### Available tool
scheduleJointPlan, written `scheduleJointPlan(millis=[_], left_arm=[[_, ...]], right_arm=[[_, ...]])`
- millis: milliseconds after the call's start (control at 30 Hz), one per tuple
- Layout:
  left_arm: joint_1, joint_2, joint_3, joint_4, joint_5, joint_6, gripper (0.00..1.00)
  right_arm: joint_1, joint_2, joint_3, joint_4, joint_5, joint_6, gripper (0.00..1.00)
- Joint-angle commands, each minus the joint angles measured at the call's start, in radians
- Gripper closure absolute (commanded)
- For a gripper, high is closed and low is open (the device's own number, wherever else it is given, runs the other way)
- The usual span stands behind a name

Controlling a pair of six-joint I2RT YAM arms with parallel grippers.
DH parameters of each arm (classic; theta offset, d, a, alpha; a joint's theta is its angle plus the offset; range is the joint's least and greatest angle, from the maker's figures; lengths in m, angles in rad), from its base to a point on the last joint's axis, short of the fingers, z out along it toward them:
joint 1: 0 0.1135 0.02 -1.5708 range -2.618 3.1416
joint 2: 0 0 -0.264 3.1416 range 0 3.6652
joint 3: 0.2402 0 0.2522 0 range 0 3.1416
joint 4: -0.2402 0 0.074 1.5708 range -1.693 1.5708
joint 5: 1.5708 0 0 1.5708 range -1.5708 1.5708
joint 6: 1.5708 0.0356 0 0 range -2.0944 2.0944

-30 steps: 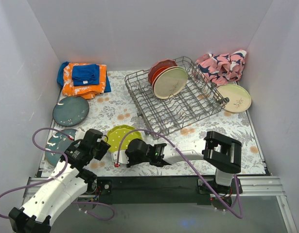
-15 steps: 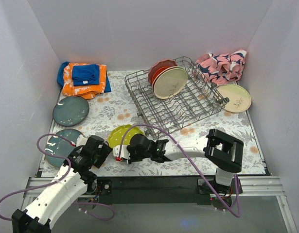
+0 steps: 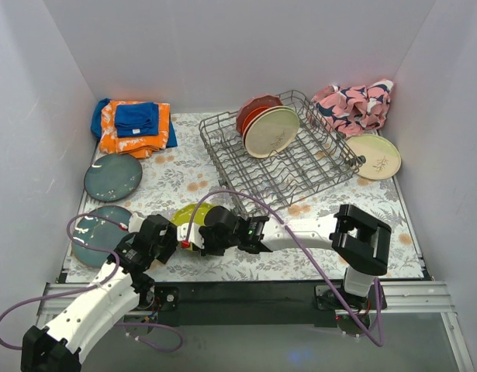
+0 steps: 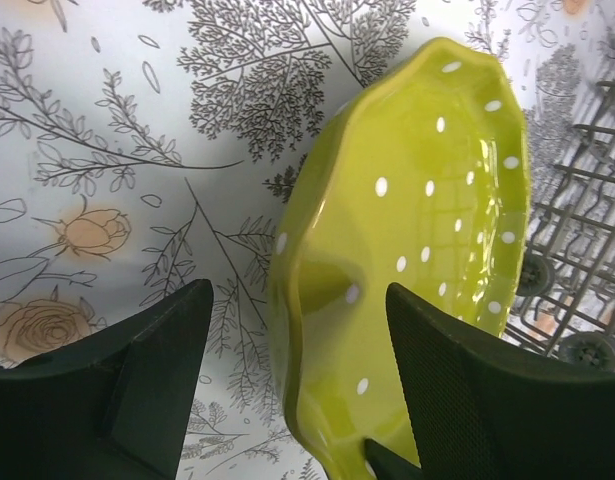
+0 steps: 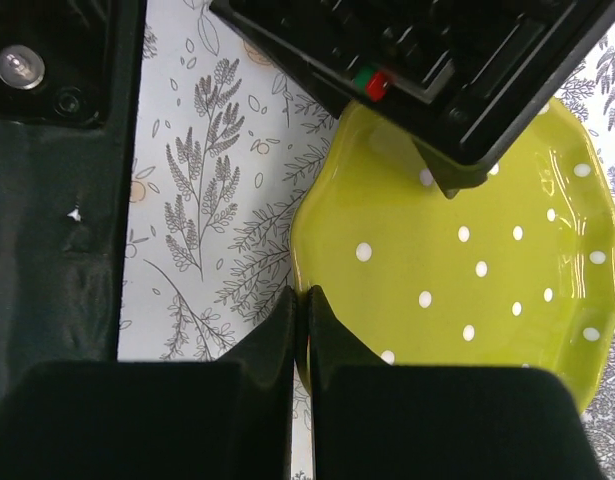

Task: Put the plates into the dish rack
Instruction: Pass the plate from the left arm to the right, then pass the plate from the right arm to the left

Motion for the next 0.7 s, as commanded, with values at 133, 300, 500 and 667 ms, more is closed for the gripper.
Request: scheduleJointPlan(millis=[133,300,500,667], left_arm=[[0.004,-0.157,-0.112,0.143,0.022,-0.534,0.32],[0.004,-0.223,-0.109,0.102,-0.001,-0.554,0.36],[0.004,-0.284,-0.078,0.060,-0.030,-0.520,0.48],[0.004,-0.327,-0.057,0.028,-0.045,-0.502,0.66]], right_arm=[[-0.013,-0.065,0.114,-0.024,-0.143,0.120,0.99],[-0.022,-0.066,0.135,-0.041,-0.198,0.149,0.99],[-0.024,-0.065,0.148,-0.050,-0.282,0.172,0.99],[-0.028,-0.065,0.164,-0.082,-0.356,0.132,0.99]])
